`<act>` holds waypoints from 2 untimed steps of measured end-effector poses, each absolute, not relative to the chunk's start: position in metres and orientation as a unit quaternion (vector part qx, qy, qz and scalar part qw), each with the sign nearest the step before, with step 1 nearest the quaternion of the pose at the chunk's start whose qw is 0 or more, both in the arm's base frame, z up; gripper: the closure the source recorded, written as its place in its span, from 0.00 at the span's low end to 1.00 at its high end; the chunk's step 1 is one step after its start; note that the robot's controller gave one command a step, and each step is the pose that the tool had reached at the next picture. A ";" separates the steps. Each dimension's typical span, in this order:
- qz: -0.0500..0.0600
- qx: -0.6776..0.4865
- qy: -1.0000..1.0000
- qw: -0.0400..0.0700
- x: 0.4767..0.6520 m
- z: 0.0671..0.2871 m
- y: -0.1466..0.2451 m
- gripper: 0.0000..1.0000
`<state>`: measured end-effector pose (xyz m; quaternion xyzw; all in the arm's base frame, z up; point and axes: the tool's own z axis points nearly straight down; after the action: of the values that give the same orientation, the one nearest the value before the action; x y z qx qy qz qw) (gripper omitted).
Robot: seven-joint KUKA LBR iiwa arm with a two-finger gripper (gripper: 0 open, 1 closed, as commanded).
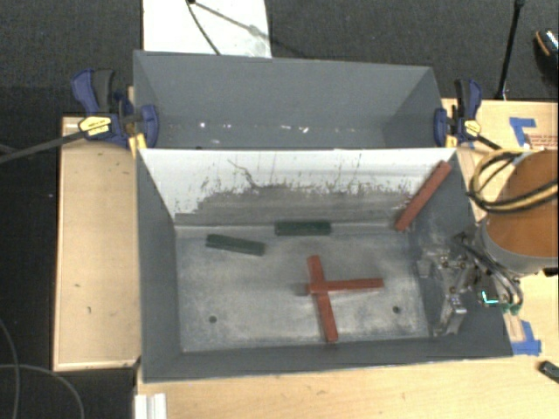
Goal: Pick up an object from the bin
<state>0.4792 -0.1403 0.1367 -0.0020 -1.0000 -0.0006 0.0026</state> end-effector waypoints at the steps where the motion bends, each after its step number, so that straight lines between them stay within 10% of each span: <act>1: -0.002 0.027 -1.000 0.001 0.503 0.067 -0.079 0.00; 2: -0.001 0.129 -0.992 -0.003 0.560 0.070 -0.035 0.00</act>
Offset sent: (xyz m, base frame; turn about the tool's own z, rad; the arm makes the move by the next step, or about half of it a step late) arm 0.0238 0.0562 -0.0667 -0.0516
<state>0.5601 -0.0350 0.0705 0.1292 -0.9916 -0.0008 -0.0030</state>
